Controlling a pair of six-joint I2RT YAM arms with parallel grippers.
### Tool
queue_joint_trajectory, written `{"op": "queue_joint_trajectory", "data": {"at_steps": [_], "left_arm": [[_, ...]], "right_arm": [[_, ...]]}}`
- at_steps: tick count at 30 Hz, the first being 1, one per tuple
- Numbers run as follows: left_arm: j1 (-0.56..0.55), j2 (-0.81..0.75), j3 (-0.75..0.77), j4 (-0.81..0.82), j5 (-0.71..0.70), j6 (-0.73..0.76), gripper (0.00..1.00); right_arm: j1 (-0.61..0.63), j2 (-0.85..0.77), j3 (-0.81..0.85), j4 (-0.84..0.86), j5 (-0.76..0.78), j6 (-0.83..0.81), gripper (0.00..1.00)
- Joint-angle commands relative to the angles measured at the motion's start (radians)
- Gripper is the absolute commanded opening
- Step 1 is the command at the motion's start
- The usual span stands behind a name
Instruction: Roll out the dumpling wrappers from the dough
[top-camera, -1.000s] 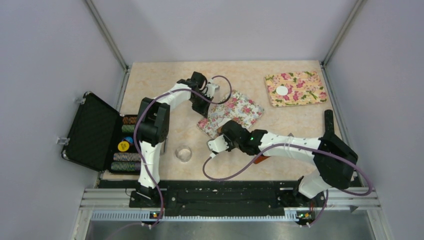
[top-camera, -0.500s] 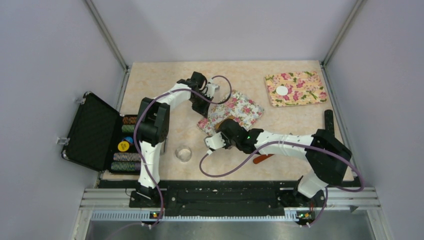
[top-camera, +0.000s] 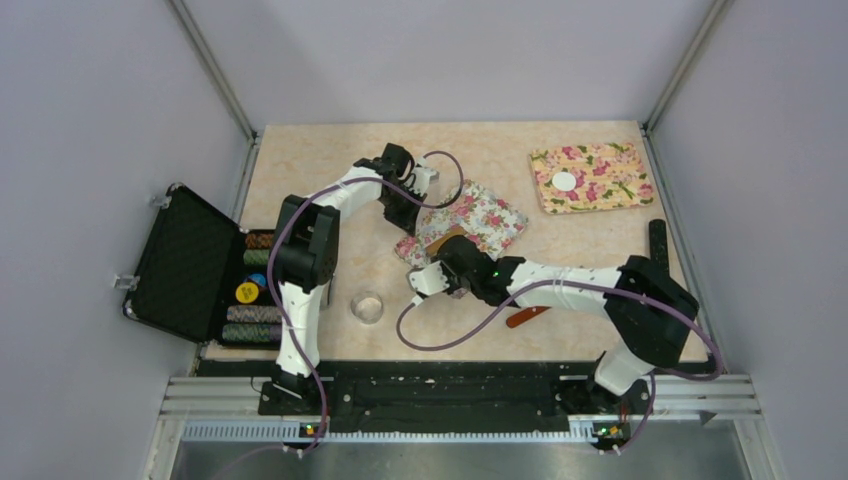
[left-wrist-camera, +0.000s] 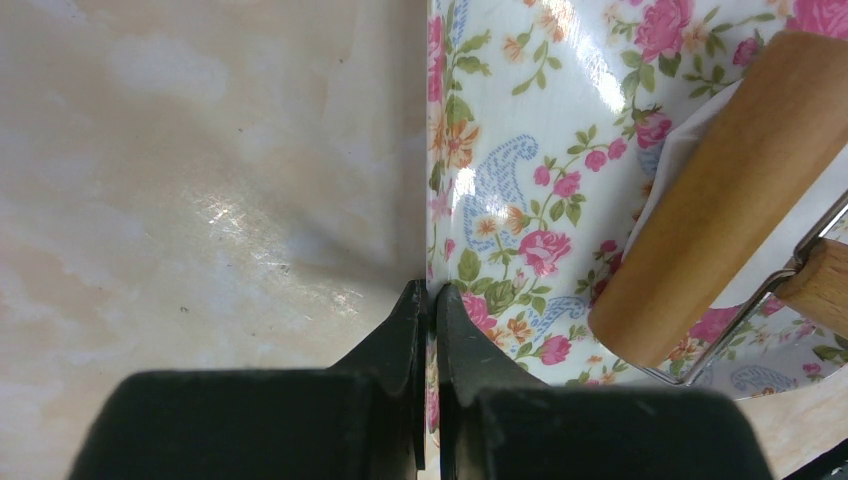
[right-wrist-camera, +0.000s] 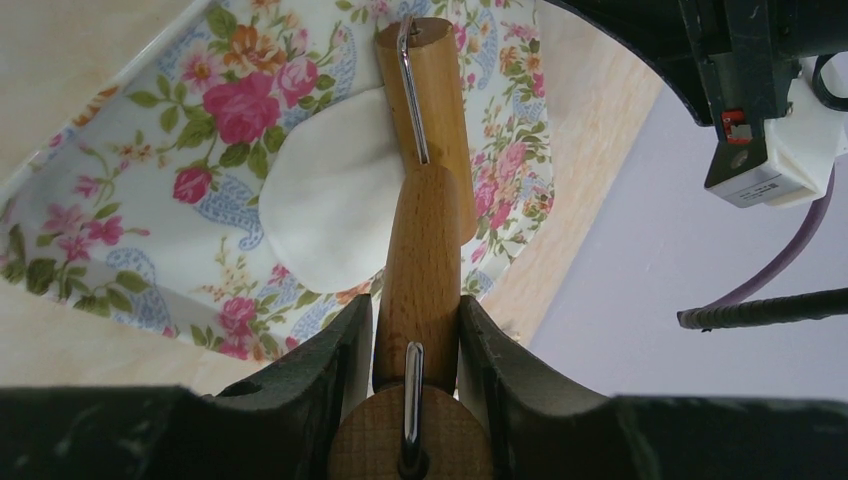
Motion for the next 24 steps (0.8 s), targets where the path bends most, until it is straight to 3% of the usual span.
{"op": "queue_joint_trajectory", "data": {"at_steps": [1,24], "left_arm": [[0.000,0.026,-0.004,0.000,-0.044,0.022,0.00],[0.001,0.026,-0.003,0.000,-0.048,0.020,0.00]], "right_arm": [[0.004,-0.003,-0.084,-0.409,-0.151,0.051,0.00],[0.048,-0.112,-0.190,-0.647,-0.217,0.106,0.00]]}}
